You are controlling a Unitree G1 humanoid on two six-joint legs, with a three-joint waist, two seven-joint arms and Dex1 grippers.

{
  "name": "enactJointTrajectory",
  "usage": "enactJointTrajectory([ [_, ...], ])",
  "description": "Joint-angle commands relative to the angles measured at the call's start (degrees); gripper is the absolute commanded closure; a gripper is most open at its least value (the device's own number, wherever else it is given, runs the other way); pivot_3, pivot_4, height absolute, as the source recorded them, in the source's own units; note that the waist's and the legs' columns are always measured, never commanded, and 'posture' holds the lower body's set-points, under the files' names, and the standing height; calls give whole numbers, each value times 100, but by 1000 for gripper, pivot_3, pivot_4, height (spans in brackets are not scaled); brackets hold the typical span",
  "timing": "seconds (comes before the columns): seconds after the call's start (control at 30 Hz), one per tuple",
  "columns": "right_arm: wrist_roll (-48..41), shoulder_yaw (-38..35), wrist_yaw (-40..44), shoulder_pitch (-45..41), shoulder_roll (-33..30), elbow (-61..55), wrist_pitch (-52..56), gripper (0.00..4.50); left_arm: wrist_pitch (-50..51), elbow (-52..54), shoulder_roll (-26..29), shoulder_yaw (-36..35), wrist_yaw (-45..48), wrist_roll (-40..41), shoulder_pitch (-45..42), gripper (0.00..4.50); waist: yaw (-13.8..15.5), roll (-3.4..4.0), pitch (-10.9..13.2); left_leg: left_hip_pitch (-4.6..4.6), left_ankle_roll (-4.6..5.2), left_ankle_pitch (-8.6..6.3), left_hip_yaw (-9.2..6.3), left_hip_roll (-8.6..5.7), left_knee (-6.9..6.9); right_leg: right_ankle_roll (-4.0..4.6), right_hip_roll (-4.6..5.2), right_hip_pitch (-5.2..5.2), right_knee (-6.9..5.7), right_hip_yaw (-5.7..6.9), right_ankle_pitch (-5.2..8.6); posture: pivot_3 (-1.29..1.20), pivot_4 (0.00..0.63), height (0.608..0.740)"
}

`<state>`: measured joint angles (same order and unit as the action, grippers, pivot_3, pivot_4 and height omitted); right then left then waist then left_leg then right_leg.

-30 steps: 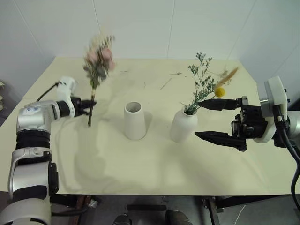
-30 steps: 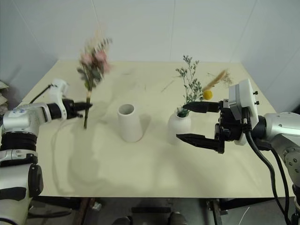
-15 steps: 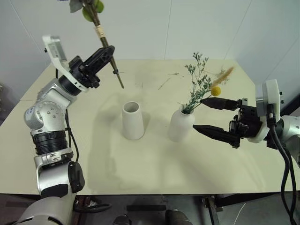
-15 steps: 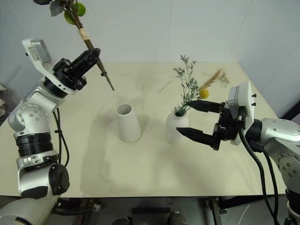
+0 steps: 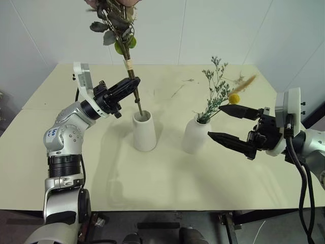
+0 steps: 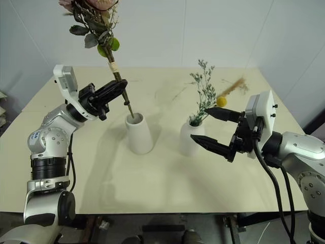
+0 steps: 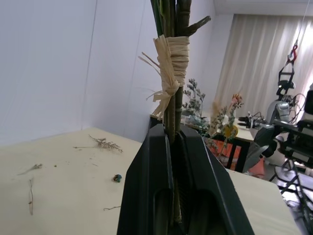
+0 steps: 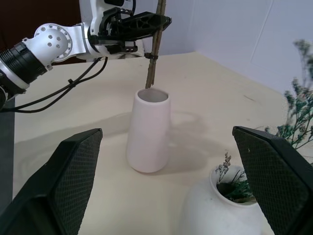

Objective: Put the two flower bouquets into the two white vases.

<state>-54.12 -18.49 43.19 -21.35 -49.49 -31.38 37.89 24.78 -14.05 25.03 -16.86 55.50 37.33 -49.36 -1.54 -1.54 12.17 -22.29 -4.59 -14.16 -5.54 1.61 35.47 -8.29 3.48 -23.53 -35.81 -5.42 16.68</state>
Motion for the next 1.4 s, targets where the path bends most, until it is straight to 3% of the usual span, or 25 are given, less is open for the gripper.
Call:
enactJointTrajectory([
  [0.03, -70, -240, -171, 42, 72, -210, -118, 0, -614, -313, -221, 62, 55, -179, 55, 4481, 4, 0, 0, 0, 0, 0, 0, 0, 0, 0, 0, 0, 1, 0, 0, 0, 150, 740],
  [0.27, -141, -282, -315, 83, 95, -282, -114, 0, -1132, -640, -354, 129, 131, -310, 119, 4481, -6, 0, 0, -5, 1, 0, 0, -1, 3, -3, 0, 1, 9, 0, -4, 0, 150, 740],
  [0.43, -120, -211, -370, 73, 158, -277, -153, 0, -878, -464, -263, 229, 247, -208, 203, 3078, 2, 0, 0, -5, 2, -1, 0, -1, 1, -3, 0, 2, 11, 0, -5, 0, 150, 740],
  [0.77, -42, -81, -309, 39, 309, -190, -193, 0, -824, -119, 877, 210, 616, -396, 503, 25, -6, 0, 0, -2, 2, 0, 0, 0, -6, -3, -1, 2, 15, -2, -5, 0, 150, 740],
  [1.0, 195, 199, 153, -226, 199, 266, -283, 0, -1856, -1477, 2112, 794, 1903, -1434, 194, 25, -27, 0, 0, 1, 2, 0, 2, 0, -15, 2, -3, 0, 21, -1, -5, 0, 150, 740],
  [1.23, 700, 102, 1023, -149, -275, 779, -616, 0, -2426, -1983, 2427, 899, 2686, -1629, -6, 25, -4, 1, 1, -10, 3, -1, 3, 1, -25, 4, -1, -4, 32, 1, -5, 0, 150, 740],
  [1.4, 1062, -369, 1693, 260, -723, 1214, -945, 0, -2028, -1224, 2559, 661, 2766, -1282, 484, 25, -13, 2, 1, -9, 8, -4, 3, 2, -31, 4, -2, -8, 27, 1, -1, 0, 150, 740],
])
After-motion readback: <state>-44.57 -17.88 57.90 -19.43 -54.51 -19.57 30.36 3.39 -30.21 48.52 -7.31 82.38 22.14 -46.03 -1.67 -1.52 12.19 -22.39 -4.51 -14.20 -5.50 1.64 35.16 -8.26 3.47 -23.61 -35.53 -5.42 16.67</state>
